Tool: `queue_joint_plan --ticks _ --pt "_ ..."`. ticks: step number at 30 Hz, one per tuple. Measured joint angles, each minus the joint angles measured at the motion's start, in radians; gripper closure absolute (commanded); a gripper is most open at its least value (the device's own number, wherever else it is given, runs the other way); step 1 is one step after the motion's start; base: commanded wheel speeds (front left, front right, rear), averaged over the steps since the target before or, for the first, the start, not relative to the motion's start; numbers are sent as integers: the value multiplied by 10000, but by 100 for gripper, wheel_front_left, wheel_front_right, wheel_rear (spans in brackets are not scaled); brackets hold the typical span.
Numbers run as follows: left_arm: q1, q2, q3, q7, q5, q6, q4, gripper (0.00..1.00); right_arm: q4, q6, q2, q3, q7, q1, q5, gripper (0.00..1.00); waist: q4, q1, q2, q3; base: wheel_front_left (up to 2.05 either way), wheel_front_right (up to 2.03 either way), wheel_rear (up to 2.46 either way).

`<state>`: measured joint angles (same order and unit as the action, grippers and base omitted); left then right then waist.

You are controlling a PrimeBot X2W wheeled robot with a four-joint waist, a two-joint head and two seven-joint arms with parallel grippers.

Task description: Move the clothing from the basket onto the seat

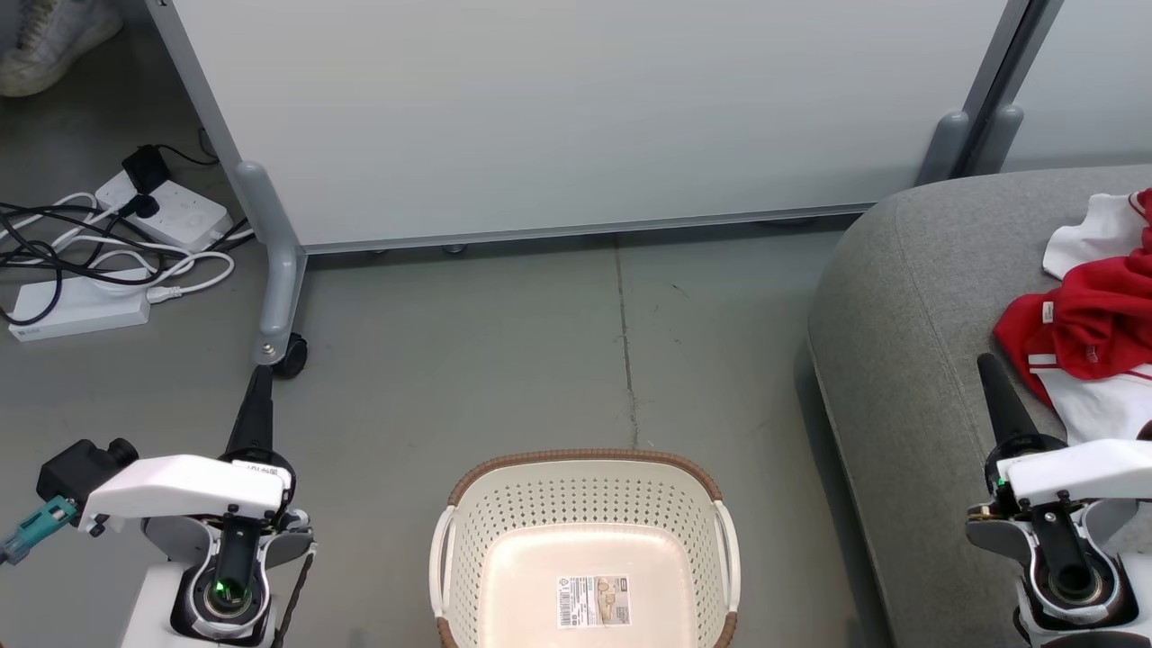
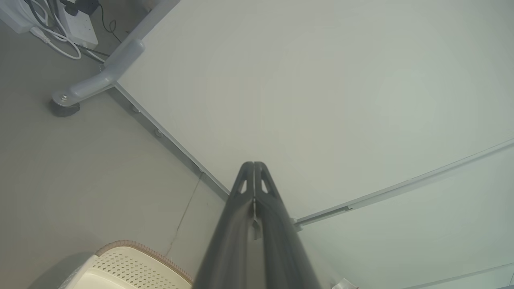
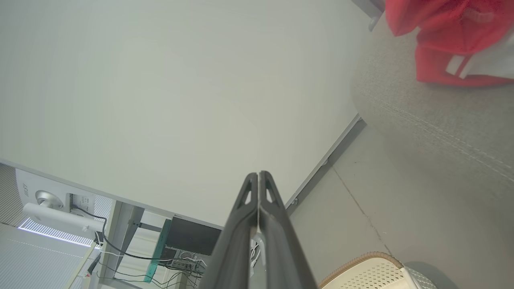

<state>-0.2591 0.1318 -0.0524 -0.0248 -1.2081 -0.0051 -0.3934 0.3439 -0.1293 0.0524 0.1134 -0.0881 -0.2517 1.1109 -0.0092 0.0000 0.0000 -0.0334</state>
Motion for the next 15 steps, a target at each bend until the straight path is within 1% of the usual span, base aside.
queue_joint_plan --ticks 15 --pt "-524 -244 420 336 -1135 -380 -541 100 593 -2 29 173 -121 -498 1356 100 22 0 0 30 0 0 0"
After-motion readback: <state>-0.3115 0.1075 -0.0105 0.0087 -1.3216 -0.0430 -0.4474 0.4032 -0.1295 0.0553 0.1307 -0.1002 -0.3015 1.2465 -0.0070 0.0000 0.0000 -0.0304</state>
